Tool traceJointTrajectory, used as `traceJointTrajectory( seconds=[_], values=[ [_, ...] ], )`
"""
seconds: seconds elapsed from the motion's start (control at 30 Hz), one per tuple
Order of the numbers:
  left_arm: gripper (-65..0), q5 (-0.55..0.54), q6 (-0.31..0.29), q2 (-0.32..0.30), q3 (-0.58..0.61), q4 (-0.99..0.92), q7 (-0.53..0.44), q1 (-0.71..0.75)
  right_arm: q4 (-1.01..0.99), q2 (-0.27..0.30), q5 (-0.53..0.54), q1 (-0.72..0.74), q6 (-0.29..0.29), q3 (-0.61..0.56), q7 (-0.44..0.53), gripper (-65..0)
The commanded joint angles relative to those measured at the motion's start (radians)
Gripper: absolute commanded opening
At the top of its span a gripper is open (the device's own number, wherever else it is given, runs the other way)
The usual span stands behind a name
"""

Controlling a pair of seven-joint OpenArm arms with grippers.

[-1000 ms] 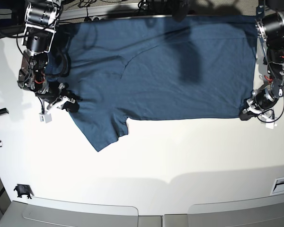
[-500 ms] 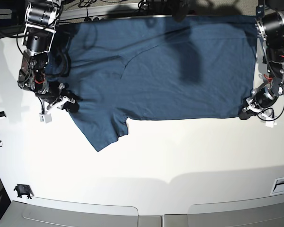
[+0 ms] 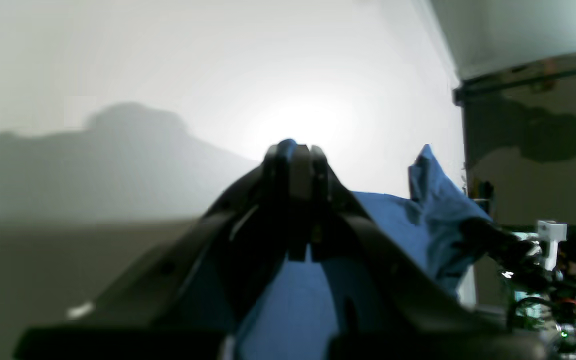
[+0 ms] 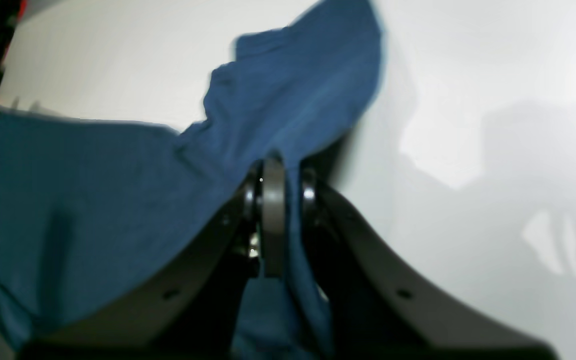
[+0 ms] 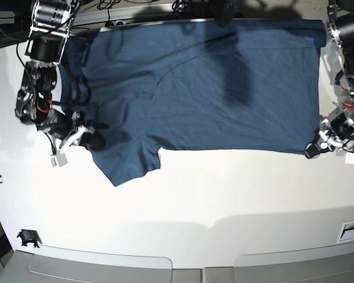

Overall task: Fold the T-shirt properly
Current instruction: 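Lift the hem corners with both grippers and fold them toward the collar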

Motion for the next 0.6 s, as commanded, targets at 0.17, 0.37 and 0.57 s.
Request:
traceJointTrajectory(
  seconds=[0.17,0.37,0.57],
  values=[
    [-65.0,-0.039,-0.012,-0.06,-0.006,0.133,0.041,0.071,0.137,0.019,0.026,-0.099,0.009,0.006,0.008,-65.0],
    [-65.0,-0.032,-0.012,-0.089,-0.013,0.27,0.041,0.178,0.22,0.019,0.026,-0.205,0.009,0.031,-0.013,-65.0],
    [-65.0,-0.022,-0.012,-0.094,-0.124,0.343,0.092,0.211,0.259,0.027,0.026,-0.265,0.009,0.123,-0.073,-65.0]
  ],
)
